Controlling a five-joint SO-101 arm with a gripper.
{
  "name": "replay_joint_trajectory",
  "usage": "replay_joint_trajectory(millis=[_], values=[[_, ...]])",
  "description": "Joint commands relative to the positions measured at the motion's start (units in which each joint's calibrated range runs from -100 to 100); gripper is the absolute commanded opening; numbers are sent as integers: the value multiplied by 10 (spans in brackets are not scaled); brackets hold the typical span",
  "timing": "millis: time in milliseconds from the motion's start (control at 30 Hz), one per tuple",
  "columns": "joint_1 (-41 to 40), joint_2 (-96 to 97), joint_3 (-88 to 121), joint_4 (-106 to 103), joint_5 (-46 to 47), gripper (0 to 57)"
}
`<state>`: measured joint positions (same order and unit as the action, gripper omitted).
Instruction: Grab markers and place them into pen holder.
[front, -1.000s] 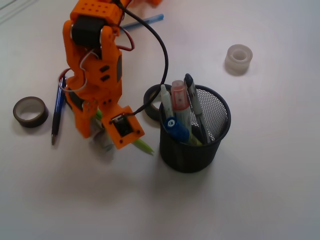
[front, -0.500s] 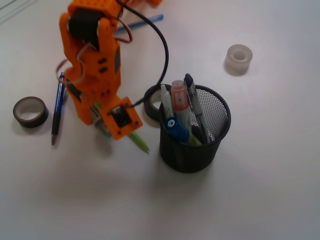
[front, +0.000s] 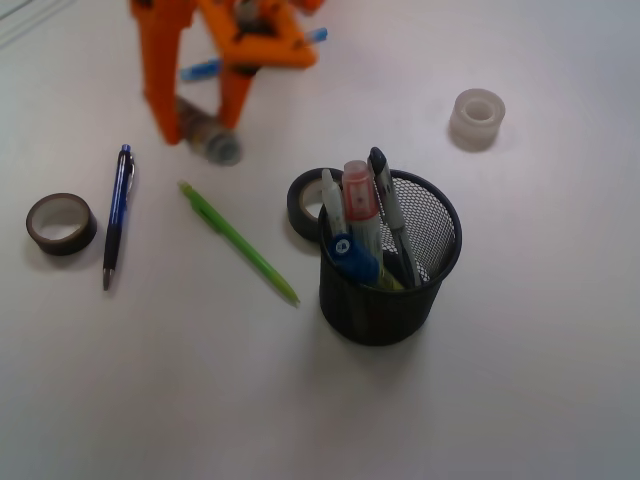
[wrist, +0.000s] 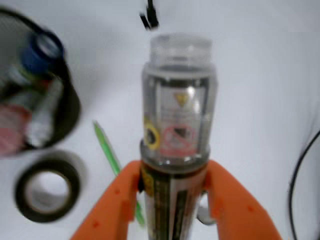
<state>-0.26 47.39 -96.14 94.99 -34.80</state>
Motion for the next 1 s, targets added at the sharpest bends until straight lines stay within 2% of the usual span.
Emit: replay_joint_trajectory(millis=[0,200,333,700,967], values=[[-65,-69,-30,-65,-87,3],[-144,-73,-29,-223,-147,3],[-173,-56,-30,-257,-165,3],[-182,19,-31,-256,-162,3],[-174,31,-30,-211,-112,3]])
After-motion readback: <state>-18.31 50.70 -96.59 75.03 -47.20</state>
